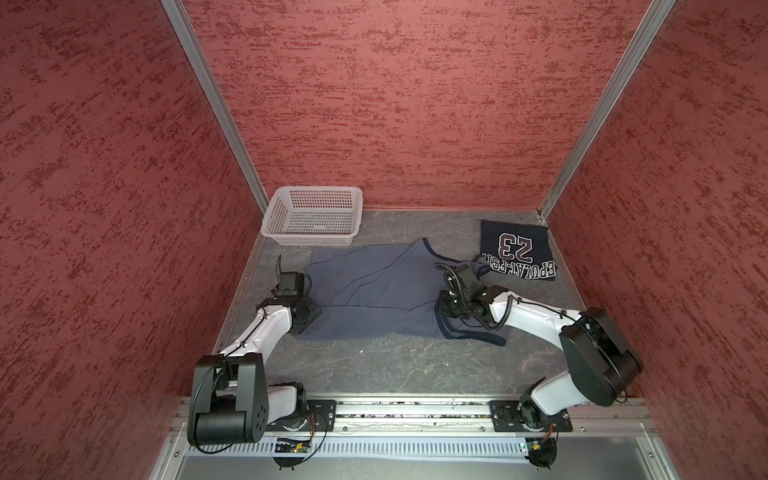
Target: Fold and stack the tank tops
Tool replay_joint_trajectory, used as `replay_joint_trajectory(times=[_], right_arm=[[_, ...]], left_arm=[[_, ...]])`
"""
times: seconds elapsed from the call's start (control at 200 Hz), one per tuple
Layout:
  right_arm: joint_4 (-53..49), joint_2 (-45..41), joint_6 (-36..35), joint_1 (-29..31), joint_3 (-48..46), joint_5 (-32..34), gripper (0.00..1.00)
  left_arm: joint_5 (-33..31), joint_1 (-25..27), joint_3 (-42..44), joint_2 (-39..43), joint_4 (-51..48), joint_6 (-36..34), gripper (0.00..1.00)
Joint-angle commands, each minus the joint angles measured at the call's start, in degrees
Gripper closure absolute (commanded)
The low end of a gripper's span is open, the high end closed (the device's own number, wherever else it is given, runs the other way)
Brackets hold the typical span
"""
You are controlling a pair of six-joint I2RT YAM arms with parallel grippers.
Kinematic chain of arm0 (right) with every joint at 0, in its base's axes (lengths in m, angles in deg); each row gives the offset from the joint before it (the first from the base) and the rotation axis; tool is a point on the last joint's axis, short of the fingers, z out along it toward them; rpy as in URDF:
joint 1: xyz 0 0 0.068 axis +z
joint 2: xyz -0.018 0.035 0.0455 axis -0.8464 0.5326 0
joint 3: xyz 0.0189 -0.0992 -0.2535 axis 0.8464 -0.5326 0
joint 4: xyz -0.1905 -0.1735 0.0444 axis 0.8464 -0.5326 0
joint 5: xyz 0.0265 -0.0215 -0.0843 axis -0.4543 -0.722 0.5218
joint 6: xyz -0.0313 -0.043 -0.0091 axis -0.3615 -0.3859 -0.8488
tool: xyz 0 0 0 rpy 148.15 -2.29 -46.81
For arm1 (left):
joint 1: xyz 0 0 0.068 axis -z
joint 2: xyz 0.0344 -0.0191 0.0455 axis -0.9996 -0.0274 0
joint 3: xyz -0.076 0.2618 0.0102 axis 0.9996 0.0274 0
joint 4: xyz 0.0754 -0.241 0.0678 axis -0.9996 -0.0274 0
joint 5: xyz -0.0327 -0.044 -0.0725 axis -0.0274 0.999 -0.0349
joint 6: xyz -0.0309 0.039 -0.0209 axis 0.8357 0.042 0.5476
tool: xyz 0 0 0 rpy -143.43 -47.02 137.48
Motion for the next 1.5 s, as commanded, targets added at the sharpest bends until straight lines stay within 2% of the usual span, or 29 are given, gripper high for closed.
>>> replay_joint_trajectory(times=[0.0,0.225,0.456,0.666,0.837,1.067,1.373,1.498], right_arm=[[1.17,0.97,-0.72,-0.33,1.77,0.74,0.98],[1.44,1.53,-0.87,-0.32,1.9,0.65,0.99],[1.49,1.46,-0.81,-0.32,1.88,1.12,0.99],[1.31,1.94,-0.96,-0.32,2.64,1.17,1.0],[0.66,2.3,-1.76,-0.32,3.93,1.2,1.0],[-0.94,2.65,-3.88,-0.37,8.14,2.77,1.0],[-1.2,8.34,-5.66,-0.37,13.52,2.31,1.0],[-1.54,8.24,-5.42,-0.39,13.4,2.95,1.0]], left_arm=[[-2.31,-0.55,-2.84,-1.61,1.21,-1.14,0.51],[-3.22,-1.25,-7.25,-8.73,1.2,-2.11,0.51],[-1.67,-1.24,-7.32,-12.02,2.37,-2.1,0.6],[-2.23,-1.47,-7.09,-12.36,2.59,-2.12,0.82],[-3.37,-2.45,-6.09,-8.55,2.46,-1.71,1.0],[-3.63,-7.36,-3.71,0.12,3.12,-1.43,1.0],[-0.3,-9.59,-5.16,-3.56,4.7,-2.82,1.0],[3.14,-8.77,-6.98,-7.25,5.3,-4.6,0.86]])
